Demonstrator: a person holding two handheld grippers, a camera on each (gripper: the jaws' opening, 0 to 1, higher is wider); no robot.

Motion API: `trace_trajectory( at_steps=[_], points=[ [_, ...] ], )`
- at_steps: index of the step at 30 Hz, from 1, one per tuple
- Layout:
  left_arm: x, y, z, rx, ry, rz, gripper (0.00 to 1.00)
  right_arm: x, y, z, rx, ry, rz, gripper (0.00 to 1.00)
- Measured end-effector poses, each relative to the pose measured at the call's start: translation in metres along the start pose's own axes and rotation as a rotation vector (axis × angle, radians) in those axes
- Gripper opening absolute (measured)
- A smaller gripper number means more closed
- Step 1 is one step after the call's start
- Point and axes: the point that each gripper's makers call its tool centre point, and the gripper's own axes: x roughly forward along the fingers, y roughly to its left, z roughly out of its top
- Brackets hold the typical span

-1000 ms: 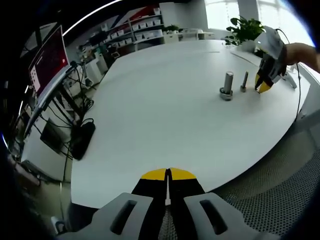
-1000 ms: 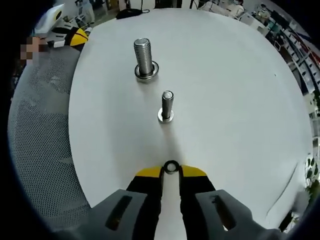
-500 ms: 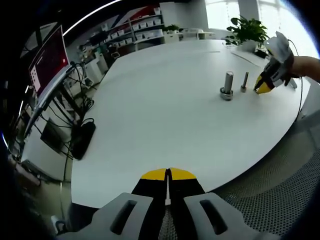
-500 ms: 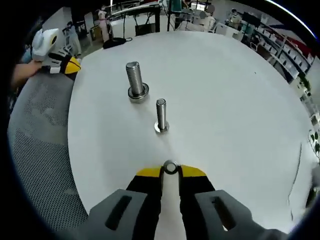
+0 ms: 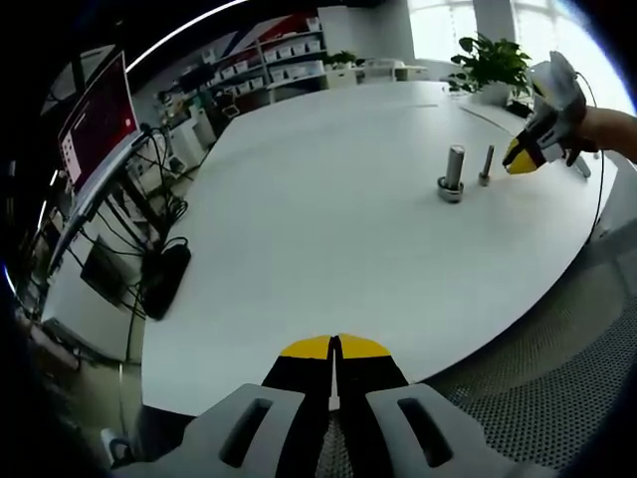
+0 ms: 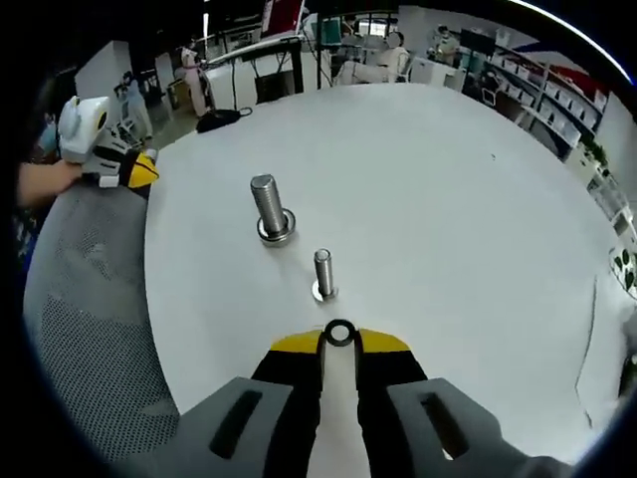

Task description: Place the washer onto the threaded stud by aligning its center hole with the stud, sliding it down to the base, and recovering from edge contact or off-axis alignment until the washer reaches the visible bottom stop.

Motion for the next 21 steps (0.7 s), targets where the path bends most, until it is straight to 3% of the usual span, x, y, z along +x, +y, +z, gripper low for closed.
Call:
trace_trajectory(
  at_steps=[13,21],
  points=[
    [0.000,0.000,0.000,-0.001,-0.001,0.001,0.00,-0.012,0.000,0.029,-0.019,-0.048,0.006,0.13],
    [0.000,0.000,0.000,0.000,0.000,0.001,0.00,-0.011,0.005,0.038,-0.030,-0.061,0.018,0.13]
  ],
)
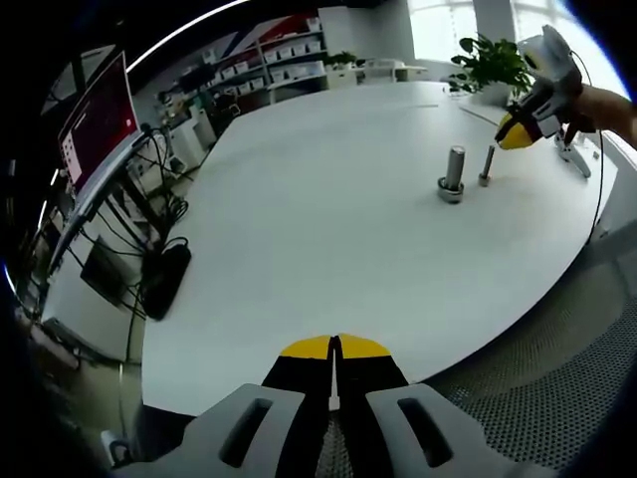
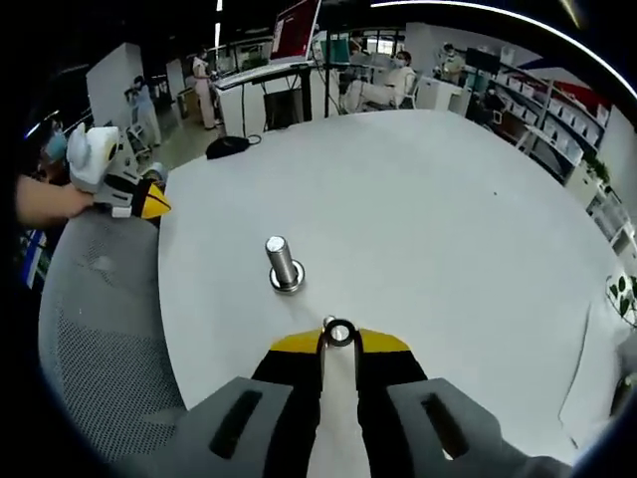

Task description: Place the washer onto the threaded stud by aligning its center hole with the stud, sliding it down to the base, and recovering from edge contact or off-axis alignment until the washer reaches the visible bottom stop.

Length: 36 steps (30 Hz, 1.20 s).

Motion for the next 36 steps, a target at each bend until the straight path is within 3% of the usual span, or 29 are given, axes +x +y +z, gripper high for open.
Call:
trace_trajectory(
  at_steps=[36],
  points=[
    [-0.001,0.000,0.002,-0.003,-0.009,-0.001,0.00,0.010,0.010,0.007,-0.020,0.019,0.036,0.13]
  ],
)
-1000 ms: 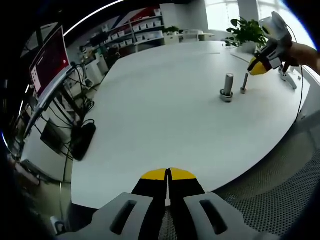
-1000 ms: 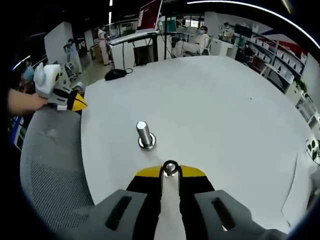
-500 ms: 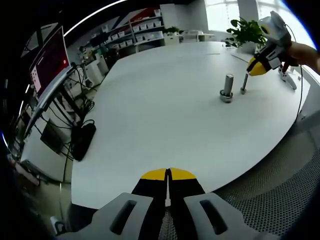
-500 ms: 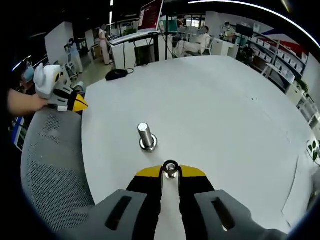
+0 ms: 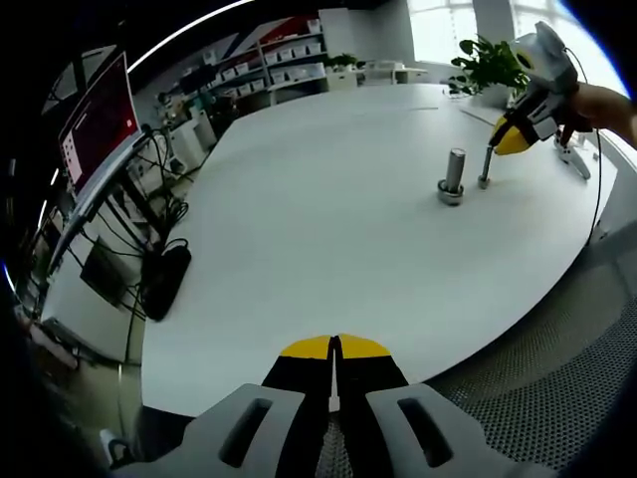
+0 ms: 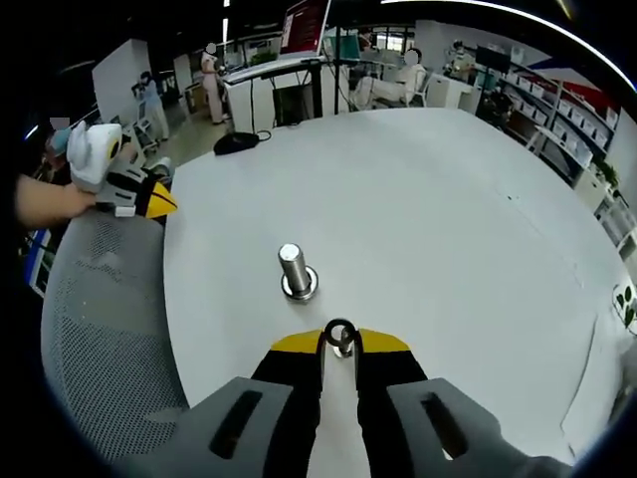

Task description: Place the washer onto the threaded stud by aligning its center hole with the stud, sliding it down to the base, and recovering from edge contact or off-axis alignment until the washer reaches the visible bottom stop.

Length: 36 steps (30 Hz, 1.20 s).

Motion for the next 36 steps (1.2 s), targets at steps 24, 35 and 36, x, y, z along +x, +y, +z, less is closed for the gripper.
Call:
trace_trajectory(
  at_steps=[24,35,36],
  points=[
    [-0.0003,-0.0001,0.0006,0.001,-0.003,-0.001,0.00,0.0038,-0.0052,-0.0067,0.007,0.038,-0.007,0.13],
    [-0.0002,-0.0004,0.0011,0.001,-0.005,-0.002,0.00,0.0048,-0.0064,-0.0043,0.003,0.040,-0.005,0.13],
    [-0.0004,-0.0005,0.0010,0.002,-0.005,-0.002,0.00,0.0047,-0.0070,-0.0046,0.000,0.042,-0.008,0.13]
  ],
)
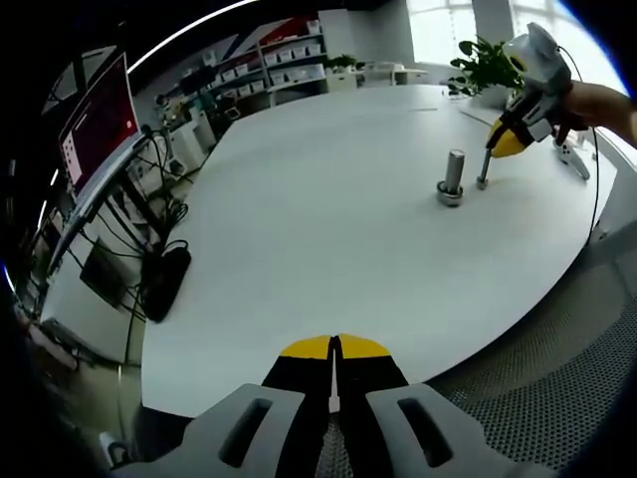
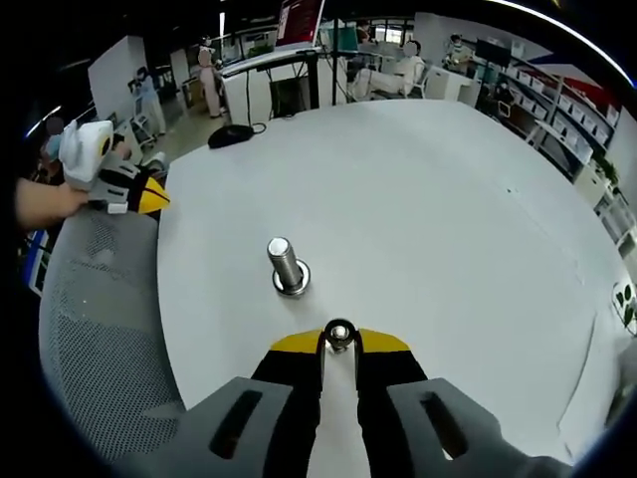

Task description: Place the washer onto the threaded stud by aligning its center hole with the stud, sliding it down to the base, and recovering from edge contact or off-axis alignment until the washer reaches the visible bottom stop.

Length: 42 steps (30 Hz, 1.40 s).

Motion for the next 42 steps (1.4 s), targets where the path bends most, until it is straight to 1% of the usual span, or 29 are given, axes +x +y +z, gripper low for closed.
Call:
trace_trajectory(
  at_steps=[4,7,9,10,11,16,20,28,30,31,32,35,38,42],
  points=[
    [0.000,0.000,0.000,0.000,-0.002,0.000,0.00,-0.001,0.001,-0.001,-0.007,0.010,0.003,0.13],
    [0.000,0.000,0.000,-0.001,-0.003,-0.001,0.00,0.000,-0.001,-0.003,-0.022,0.029,-0.008,0.13],
    [0.000,0.000,0.000,0.000,-0.004,0.000,0.00,0.001,0.001,-0.001,-0.023,0.032,0.008,0.13],
    [0.000,0.000,0.001,0.000,-0.005,0.000,0.00,0.002,0.001,-0.004,-0.031,0.053,0.006,0.13],
    [0.000,0.000,0.001,0.000,-0.005,0.000,0.00,0.002,-0.001,-0.002,-0.051,0.043,0.002,0.13],
    [0.000,0.000,0.001,0.000,-0.007,0.000,0.00,0.003,-0.004,-0.002,-0.056,0.060,-0.010,0.13],
    [0.000,0.000,0.001,-0.001,-0.009,0.000,0.00,0.002,-0.007,-0.003,-0.096,0.084,-0.028,0.13],
    [0.000,0.000,0.002,-0.002,-0.012,0.000,0.00,0.000,-0.010,-0.002,-0.139,0.118,-0.028,0.13],
    [0.000,0.000,0.002,-0.002,-0.011,-0.001,0.00,-0.001,-0.010,-0.001,-0.156,0.139,-0.017,0.13],
    [0.000,0.000,0.002,-0.002,-0.012,0.000,0.00,-0.001,-0.007,-0.005,-0.171,0.174,0.005,0.13],
    [0.000,0.000,0.002,-0.002,-0.012,0.000,0.00,0.000,-0.008,-0.002,-0.186,0.170,-0.007,0.13],
    [-0.001,0.000,0.002,-0.003,-0.013,0.001,0.00,0.004,-0.010,-0.003,-0.194,0.190,-0.002,0.13],
    [0.000,0.001,0.002,-0.002,-0.012,0.000,0.00,0.008,-0.012,-0.008,-0.208,0.218,0.001,0.13],
    [0.000,0.001,0.002,-0.002,-0.012,0.001,0.00,0.011,-0.013,-0.012,-0.208,0.234,0.006,0.13]
  ],
)
